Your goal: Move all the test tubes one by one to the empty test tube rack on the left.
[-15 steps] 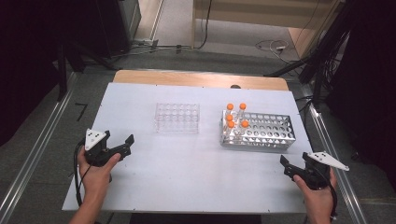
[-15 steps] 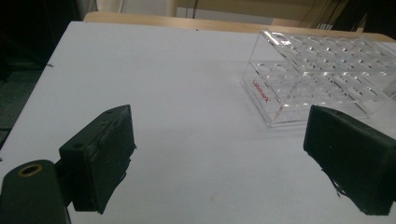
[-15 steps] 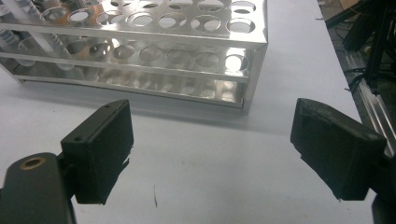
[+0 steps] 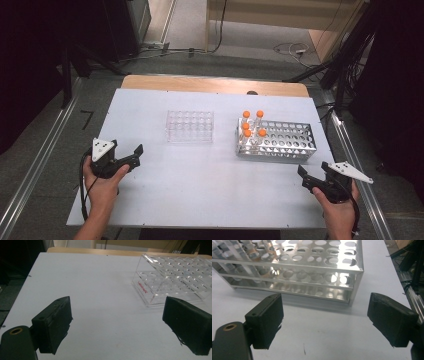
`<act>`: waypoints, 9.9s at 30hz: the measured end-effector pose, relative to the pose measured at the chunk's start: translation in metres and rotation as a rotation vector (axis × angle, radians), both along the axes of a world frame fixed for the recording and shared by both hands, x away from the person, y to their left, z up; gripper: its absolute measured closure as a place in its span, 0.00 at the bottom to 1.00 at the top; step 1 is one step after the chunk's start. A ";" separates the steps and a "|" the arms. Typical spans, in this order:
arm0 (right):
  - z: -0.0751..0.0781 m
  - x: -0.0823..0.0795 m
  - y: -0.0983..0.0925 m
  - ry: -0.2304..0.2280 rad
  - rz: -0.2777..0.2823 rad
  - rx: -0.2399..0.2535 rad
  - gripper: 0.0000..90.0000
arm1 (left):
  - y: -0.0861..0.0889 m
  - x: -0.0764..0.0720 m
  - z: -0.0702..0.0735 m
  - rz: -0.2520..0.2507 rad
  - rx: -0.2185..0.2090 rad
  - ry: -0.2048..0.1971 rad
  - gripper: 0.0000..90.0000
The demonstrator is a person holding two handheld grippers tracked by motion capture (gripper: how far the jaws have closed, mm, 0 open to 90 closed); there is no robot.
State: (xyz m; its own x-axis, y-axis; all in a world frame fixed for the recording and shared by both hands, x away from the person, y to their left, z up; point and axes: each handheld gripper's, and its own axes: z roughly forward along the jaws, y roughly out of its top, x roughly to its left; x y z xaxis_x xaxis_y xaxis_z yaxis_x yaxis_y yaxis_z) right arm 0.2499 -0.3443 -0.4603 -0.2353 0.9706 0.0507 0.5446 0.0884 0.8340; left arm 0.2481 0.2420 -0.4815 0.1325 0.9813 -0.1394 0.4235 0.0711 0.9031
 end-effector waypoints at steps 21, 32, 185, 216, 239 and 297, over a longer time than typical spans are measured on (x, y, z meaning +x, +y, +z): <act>0.006 0.019 0.045 -0.013 0.092 -0.024 0.13 | -0.002 0.000 -0.001 -0.004 0.011 0.009 0.11; 0.012 0.026 0.057 -0.034 0.118 0.003 0.14 | -0.004 0.002 -0.002 -0.016 -0.005 0.017 0.11; 0.011 0.048 0.261 -0.093 0.587 0.049 0.79 | -0.111 0.028 0.064 -0.437 -0.065 -0.041 0.14; 0.017 0.043 0.290 -0.103 0.667 0.068 0.74 | -0.119 0.023 0.060 -0.529 -0.017 -0.097 0.79; 0.012 0.044 0.264 -0.060 0.599 0.062 0.21 | -0.078 0.048 0.074 -0.402 -0.066 -0.106 0.79; 0.005 0.033 0.234 -0.057 0.585 0.064 0.21 | -0.075 0.093 0.030 -0.271 0.018 -0.033 0.57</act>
